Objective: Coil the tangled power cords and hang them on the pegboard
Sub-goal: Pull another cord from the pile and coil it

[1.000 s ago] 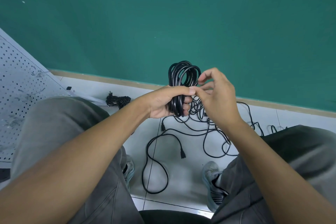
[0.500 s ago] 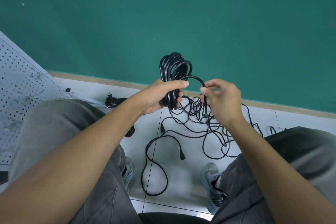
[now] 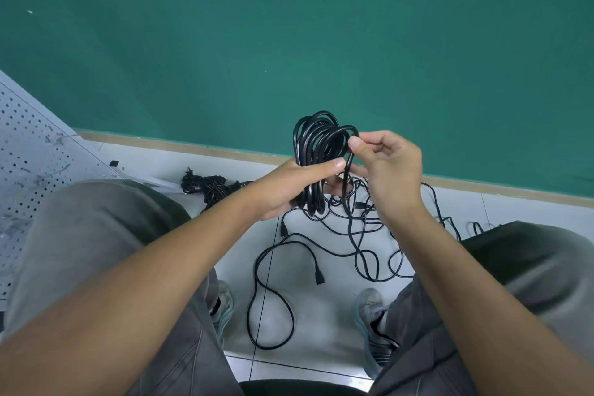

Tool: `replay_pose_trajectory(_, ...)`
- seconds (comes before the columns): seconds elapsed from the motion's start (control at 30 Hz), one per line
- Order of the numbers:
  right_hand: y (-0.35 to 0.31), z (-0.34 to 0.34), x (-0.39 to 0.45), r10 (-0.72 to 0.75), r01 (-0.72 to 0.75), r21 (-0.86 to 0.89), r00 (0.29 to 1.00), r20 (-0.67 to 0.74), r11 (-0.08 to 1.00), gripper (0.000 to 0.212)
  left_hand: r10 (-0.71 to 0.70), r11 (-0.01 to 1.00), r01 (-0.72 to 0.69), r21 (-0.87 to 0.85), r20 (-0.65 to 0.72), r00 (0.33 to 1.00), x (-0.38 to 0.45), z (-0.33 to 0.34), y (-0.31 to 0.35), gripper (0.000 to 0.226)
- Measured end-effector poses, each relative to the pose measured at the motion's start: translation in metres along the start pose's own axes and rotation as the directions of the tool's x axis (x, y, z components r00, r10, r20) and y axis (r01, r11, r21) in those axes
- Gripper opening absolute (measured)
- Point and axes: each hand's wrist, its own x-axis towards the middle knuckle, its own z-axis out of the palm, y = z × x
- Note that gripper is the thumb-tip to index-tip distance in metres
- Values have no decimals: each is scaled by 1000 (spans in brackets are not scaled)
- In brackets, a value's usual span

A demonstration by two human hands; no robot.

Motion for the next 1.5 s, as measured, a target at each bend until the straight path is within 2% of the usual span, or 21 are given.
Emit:
replay_pose_trajectory(0.07,1,0,1,-15,15,-51,1000,3,999,11,-13,999,13,34,19,1000,1,-1,-2,45)
replay_pose_trajectory(0.17,6,1,3,-83,83,-213,996,7,974,15,-17,997,17,77,0,1000,1,0,-5,24)
replay_pose_trajectory(0.27,11,4,0,-127,154,-304,986,105,940,10,-22,998,21,-52,-29,999,3,1,-7,20)
replay_pose_trajectory(0.3,10,5,-2,-118,163,-341,982,149,926,18,-22,995,19,-93,-32,999,3,0,-7,23)
replay_pose_trajectory(0.37,9,7,-5,-66,147,-367,972,224,919,41,-29,990,24,-142,-38,999,6,-5,-7,21)
replay_pose_trajectory(0.5,0,10,-10,102,-40,-180,932,349,983,52,-14,975,0,-221,-60,998,9,-10,-8,18)
replay_pose_trajectory(0.57,-1,10,-10,146,-63,-218,908,393,974,57,-1,978,-14,-210,-70,998,10,-10,-8,15)
replay_pose_trajectory(0.63,3,10,-13,193,-80,-256,869,456,963,59,-2,977,-22,-214,-113,994,10,-10,-6,24)
replay_pose_trajectory(0.73,8,14,-20,243,-71,-327,817,523,942,51,-5,973,-43,-225,-212,977,12,-17,0,23)
replay_pose_trajectory(0.87,21,17,-23,276,-44,-403,795,540,914,83,-40,933,-78,-351,-317,948,15,-26,2,15)
replay_pose_trajectory(1.13,28,18,-23,306,16,-529,800,515,848,50,-59,857,-154,-492,-390,919,20,-34,3,16)
replay_pose_trajectory(1.2,29,17,-26,323,33,-569,796,512,821,30,-80,822,-198,-534,-453,888,22,-42,7,16)
replay_pose_trajectory(1.23,29,17,-27,327,39,-583,797,508,811,30,-102,822,-205,-531,-492,865,22,-47,9,16)
replay_pose_trajectory(1.33,26,14,-24,278,50,-556,826,490,830,18,-150,889,-152,-432,-588,795,21,-59,10,23)
replay_pose_trajectory(1.4,23,11,-20,223,59,-516,856,466,854,28,-141,938,-86,-336,-594,792,20,-59,8,26)
replay_pose_trajectory(1.5,18,6,-18,125,150,-519,880,458,841,42,-123,978,11,-207,-538,834,18,-49,8,31)
